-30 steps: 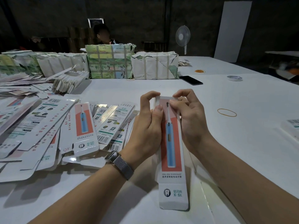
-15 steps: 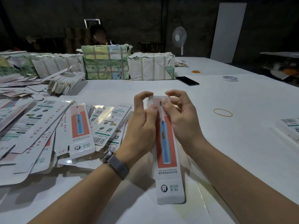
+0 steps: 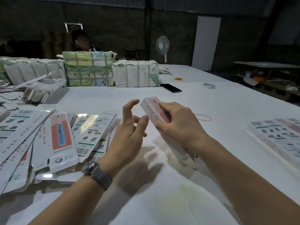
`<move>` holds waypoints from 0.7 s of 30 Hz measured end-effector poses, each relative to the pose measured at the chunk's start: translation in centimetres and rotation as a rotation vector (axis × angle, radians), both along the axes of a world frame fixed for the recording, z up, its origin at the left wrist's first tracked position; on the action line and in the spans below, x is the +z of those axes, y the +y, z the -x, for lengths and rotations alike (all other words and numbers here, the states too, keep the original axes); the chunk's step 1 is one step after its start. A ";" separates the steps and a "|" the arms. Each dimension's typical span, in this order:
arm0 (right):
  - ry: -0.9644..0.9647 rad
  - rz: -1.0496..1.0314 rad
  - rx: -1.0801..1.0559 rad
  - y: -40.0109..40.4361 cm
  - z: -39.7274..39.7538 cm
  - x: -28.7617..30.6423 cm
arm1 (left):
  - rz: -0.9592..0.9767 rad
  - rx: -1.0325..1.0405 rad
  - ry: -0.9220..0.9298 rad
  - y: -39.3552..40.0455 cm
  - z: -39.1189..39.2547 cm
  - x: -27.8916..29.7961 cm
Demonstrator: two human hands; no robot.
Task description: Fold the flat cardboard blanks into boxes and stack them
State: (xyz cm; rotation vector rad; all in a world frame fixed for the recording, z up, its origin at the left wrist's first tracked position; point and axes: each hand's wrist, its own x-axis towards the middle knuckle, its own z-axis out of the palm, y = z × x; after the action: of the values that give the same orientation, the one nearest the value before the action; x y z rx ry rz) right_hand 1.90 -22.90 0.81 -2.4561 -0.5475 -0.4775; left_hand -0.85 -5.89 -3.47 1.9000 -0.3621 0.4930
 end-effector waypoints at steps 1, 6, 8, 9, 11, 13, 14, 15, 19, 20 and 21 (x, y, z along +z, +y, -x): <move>0.001 0.022 -0.046 -1.0 0.0 0.3 | -0.114 0.013 -0.026 0.1 0.1 -0.2; 0.030 0.222 -0.376 -9.7 1.1 1.1 | -0.401 -0.009 -0.031 0.4 0.2 -0.8; 0.085 0.334 -0.549 -14.5 1.4 1.5 | -0.445 -0.012 -0.047 0.4 0.2 -1.1; 0.111 0.374 -0.628 -17.0 1.5 1.7 | -0.446 -0.012 -0.060 0.3 0.2 -1.1; 0.141 0.418 -0.758 -21.7 1.6 1.8 | -0.435 -0.007 -0.092 0.3 -0.1 -1.4; 0.194 0.453 -0.848 -25.5 1.8 1.4 | -0.429 0.014 -0.130 0.4 -0.6 -1.7; 0.227 0.465 -0.883 -27.0 1.9 1.0 | -0.425 0.028 -0.138 0.5 -0.8 -2.0; 0.250 0.473 -0.916 -28.2 2.0 0.5 | -0.424 0.045 -0.143 0.7 -1.2 -2.3; 0.201 0.666 -1.000 -29.6 1.5 0.1 | -0.468 0.034 -0.075 2.2 -2.6 -4.6; 0.160 0.682 -0.981 -29.1 1.3 0.4 | -0.488 0.031 -0.067 2.6 -2.9 -5.1; 0.123 0.661 -0.943 -28.2 1.1 0.6 | -0.497 0.027 -0.069 2.9 -3.0 -5.3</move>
State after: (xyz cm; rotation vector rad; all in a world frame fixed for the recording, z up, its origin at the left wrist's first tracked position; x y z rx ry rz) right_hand 0.83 -51.08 1.40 -3.2599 0.6753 -0.5426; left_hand 2.20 -3.04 -8.79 2.3736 -0.5431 0.5206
